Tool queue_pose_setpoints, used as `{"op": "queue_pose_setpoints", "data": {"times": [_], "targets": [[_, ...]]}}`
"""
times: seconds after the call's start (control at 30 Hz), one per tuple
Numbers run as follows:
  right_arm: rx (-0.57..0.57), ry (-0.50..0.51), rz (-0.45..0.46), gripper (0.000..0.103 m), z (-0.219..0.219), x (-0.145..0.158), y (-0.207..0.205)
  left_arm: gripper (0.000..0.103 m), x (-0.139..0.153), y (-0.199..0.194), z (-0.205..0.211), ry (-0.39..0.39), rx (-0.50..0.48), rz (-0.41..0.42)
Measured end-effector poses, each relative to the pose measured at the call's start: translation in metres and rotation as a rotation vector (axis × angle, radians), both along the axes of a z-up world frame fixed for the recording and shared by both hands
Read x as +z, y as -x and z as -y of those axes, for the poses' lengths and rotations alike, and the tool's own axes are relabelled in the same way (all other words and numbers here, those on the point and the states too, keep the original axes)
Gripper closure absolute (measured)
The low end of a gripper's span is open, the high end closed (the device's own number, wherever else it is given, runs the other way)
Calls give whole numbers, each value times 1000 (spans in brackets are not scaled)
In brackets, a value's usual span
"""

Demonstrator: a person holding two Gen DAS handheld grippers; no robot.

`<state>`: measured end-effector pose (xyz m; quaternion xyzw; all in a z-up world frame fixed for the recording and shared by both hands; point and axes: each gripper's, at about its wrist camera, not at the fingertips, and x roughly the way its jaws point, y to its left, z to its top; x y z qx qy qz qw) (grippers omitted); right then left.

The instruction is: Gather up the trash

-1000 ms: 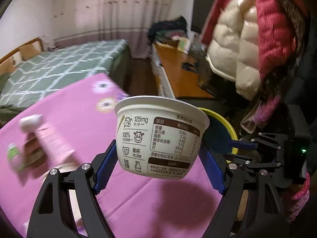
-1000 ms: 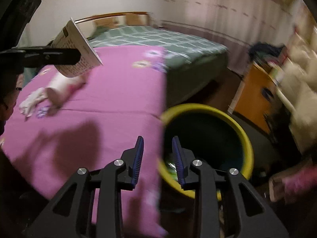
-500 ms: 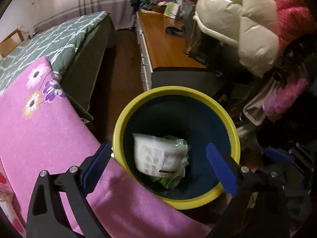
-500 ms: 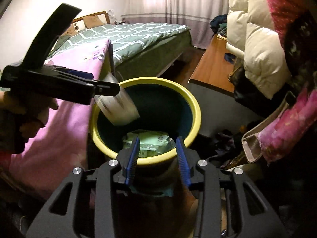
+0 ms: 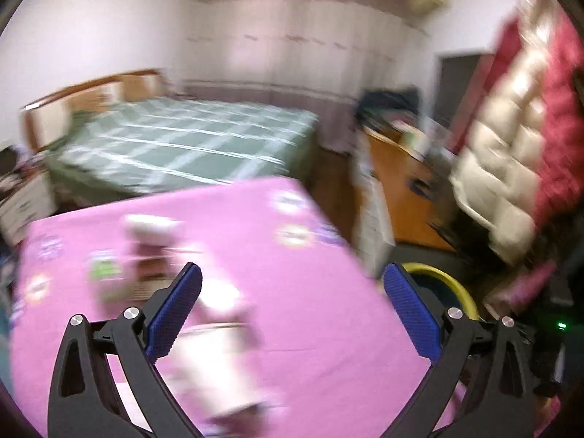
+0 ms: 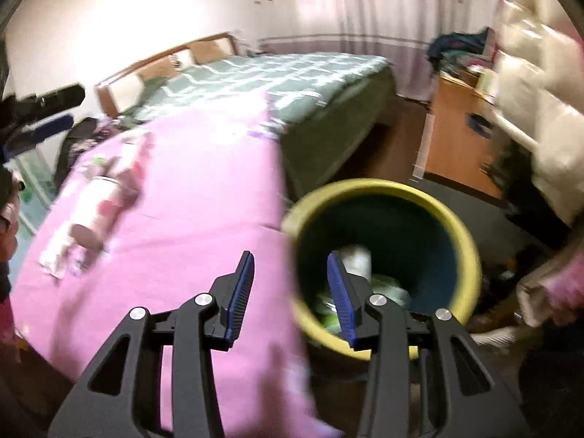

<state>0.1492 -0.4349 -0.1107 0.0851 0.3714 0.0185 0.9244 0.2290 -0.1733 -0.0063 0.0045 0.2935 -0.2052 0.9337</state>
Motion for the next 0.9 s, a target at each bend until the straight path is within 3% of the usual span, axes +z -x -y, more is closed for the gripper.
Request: {"op": "queue_pose_setpoints", "data": {"times": [0.17, 0.27, 0.47, 0.6, 0.67, 0.8, 0.9], "targets": [[129, -40, 32, 57, -74, 15, -24, 5, -12, -16, -110, 30, 235, 7], [182, -61, 48, 51, -112, 22, -34, 5, -33, -27, -174, 54, 378, -3], [260, -41, 28, 43, -174, 20, -55, 5, -80, -43, -248, 30, 561, -31], [265, 8, -18, 33, -196, 7, -72, 5, -106, -50, -270, 76, 595, -90], [271, 17, -47, 33, -204, -2, -82, 5, -108, -49, -273, 99, 593, -100], [257, 30, -84, 33, -211, -17, -98, 5, -110, -46, -266, 73, 600, -72], [241, 15, -88, 41, -208, -21, -101, 5, -110, -43, -260, 52, 598, -68]]}}
